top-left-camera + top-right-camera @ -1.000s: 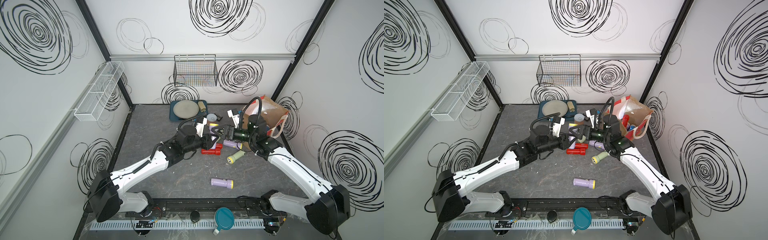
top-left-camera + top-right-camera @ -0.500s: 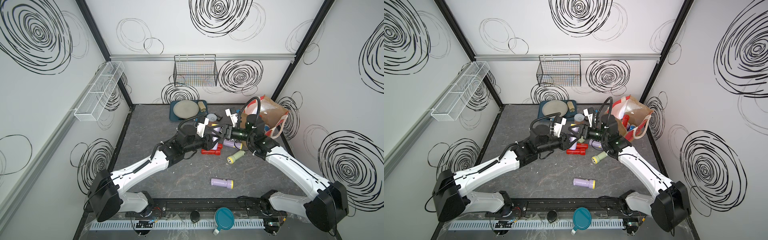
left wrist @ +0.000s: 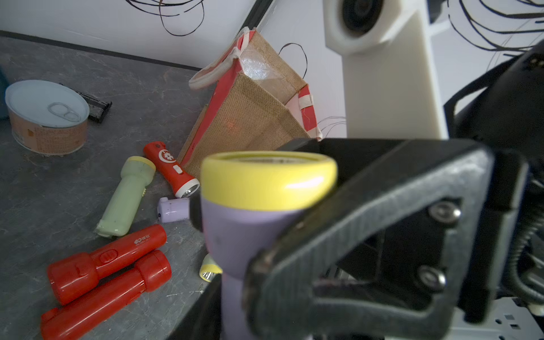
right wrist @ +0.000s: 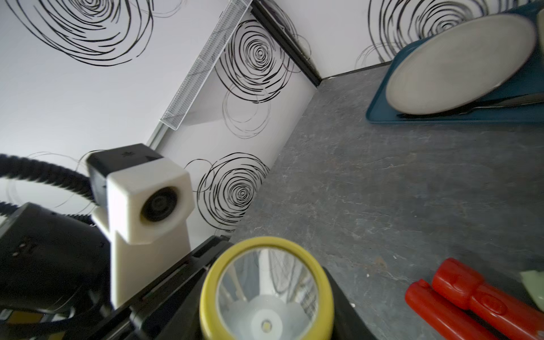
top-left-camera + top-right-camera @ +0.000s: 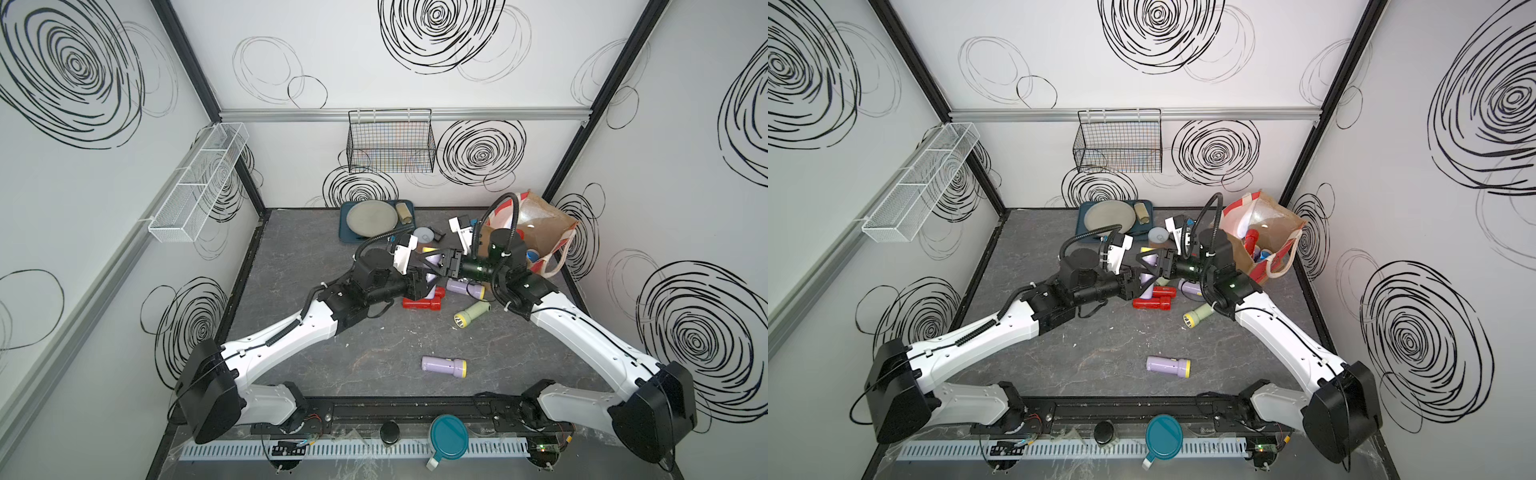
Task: Put the flashlights into the tote bags
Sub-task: Pick up the flashlight from the center of the board.
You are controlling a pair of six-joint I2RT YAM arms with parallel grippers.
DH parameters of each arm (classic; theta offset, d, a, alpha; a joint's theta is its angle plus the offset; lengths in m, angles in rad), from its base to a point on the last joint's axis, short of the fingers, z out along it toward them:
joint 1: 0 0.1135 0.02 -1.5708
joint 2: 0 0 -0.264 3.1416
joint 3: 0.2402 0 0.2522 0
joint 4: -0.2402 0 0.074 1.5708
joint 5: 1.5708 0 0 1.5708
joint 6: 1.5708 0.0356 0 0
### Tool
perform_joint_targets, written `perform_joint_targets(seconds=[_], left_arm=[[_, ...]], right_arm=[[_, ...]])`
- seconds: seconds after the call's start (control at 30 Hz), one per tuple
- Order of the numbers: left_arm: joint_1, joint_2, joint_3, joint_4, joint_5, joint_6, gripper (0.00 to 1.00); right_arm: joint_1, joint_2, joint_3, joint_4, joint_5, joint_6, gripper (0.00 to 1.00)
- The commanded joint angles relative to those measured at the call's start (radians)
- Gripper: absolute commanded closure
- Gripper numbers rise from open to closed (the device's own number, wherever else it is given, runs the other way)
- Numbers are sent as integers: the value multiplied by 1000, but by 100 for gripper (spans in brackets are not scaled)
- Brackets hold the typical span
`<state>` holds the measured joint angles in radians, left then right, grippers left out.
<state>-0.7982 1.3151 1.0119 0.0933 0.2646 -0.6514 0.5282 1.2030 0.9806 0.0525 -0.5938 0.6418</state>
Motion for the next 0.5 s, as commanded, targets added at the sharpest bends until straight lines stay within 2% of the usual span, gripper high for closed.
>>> perform_joint_targets(seconds=[0.0, 0.17, 0.47], left_arm=[[-4, -4, 57, 2, -18, 44, 16], [-5, -22, 49, -37, -34, 68, 0], [-9, -31, 23, -120, -136, 96, 1]], right_arm=[[-29, -48, 61, -109, 147, -76, 100], [-116, -52, 130, -216, 197, -101, 100], [-361, 22, 301, -340, 186, -151, 100]])
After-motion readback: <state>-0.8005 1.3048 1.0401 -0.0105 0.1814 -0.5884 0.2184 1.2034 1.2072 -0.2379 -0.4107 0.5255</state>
